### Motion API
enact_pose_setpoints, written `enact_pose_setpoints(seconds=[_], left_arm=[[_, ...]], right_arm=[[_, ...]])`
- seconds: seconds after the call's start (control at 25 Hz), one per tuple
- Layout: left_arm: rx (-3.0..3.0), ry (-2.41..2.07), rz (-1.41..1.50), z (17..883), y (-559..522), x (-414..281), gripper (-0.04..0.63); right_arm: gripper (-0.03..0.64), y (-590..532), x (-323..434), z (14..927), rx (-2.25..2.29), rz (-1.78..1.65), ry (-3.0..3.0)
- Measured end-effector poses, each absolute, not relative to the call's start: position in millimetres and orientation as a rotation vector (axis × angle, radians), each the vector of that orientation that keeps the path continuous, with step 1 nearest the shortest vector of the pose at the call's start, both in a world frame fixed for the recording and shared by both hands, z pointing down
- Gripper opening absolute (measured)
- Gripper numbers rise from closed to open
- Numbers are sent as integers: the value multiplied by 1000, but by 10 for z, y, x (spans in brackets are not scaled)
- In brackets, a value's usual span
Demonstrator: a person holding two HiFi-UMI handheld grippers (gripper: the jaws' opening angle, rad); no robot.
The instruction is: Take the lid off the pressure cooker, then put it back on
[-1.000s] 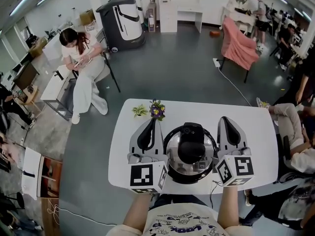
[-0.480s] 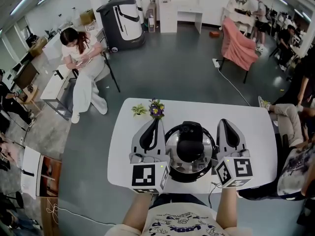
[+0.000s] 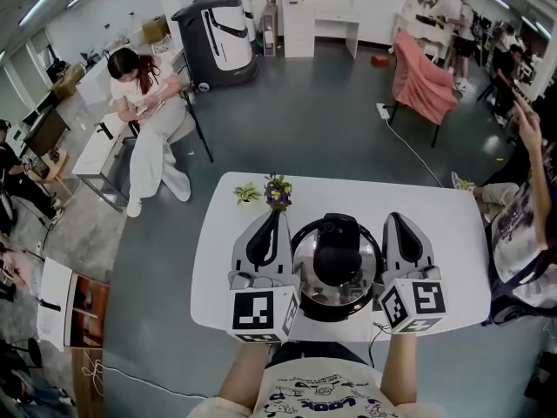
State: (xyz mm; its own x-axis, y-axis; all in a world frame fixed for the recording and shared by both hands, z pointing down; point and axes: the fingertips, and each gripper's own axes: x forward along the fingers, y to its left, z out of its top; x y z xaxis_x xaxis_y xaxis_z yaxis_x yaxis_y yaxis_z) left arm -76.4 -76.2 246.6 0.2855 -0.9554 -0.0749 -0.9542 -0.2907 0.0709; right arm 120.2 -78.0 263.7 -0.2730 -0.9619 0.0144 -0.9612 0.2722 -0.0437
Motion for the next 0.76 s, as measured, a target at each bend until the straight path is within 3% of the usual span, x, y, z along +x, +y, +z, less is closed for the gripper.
enact_pose_setpoints(seconds=[0.76], left_arm=[[2506, -1845, -162, 2540, -879, -756, 14]], right_arm=[[11, -900, 1171, 2717, -1900, -88, 2501]])
